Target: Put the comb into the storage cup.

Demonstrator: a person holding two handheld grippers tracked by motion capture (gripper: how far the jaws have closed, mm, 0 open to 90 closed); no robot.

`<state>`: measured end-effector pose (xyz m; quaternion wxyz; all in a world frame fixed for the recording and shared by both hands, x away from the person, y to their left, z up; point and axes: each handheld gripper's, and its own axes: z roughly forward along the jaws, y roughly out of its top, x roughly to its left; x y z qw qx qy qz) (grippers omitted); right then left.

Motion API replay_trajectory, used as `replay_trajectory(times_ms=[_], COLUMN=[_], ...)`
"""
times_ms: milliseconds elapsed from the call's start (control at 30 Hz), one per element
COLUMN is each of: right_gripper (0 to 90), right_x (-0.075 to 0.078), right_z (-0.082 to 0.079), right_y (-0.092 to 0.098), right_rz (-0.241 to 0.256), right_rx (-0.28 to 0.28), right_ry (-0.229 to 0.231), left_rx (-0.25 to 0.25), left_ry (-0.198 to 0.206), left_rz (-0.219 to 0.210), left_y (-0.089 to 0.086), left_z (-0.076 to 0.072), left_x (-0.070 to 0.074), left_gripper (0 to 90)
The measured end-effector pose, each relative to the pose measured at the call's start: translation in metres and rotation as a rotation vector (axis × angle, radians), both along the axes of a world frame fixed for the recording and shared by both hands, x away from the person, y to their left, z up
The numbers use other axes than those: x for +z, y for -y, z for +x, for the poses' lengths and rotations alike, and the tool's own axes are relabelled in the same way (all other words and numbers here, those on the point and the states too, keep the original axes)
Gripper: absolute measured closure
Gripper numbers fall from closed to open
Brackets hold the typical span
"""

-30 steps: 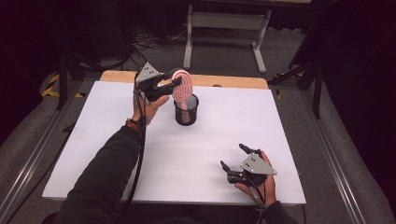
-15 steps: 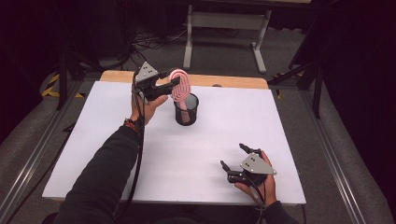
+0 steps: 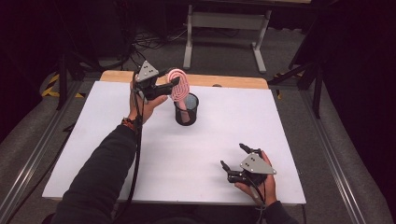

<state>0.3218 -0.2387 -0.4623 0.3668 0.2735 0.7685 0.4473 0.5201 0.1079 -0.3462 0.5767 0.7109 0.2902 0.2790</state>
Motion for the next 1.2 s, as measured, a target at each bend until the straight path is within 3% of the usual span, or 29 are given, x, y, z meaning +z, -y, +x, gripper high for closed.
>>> replay_trajectory(times_ms=[433, 900, 1200], right_gripper=[13.6, 13.2, 13.1], right_x=[0.0004, 0.0010, 0.0011], right_z=[-0.0001, -0.0005, -0.0008], right_y=[0.0008, 0.0013, 0.0015], right_rz=[-0.001, -0.001, -0.003], right_rx=[-0.004, -0.006, -0.006], right_ry=[0.000, 0.008, 0.011], left_rx=[-0.004, -0.007, -0.018], left_ry=[0.013, 0.041, 0.034], left_rz=[0.026, 0.002, 0.007], left_y=[0.0024, -0.0034, -0.0067], left_z=[0.0011, -0.0016, -0.0008], left_x=[0.0003, 0.0032, 0.0023], left_gripper=[26.8, 10.4, 8.0])
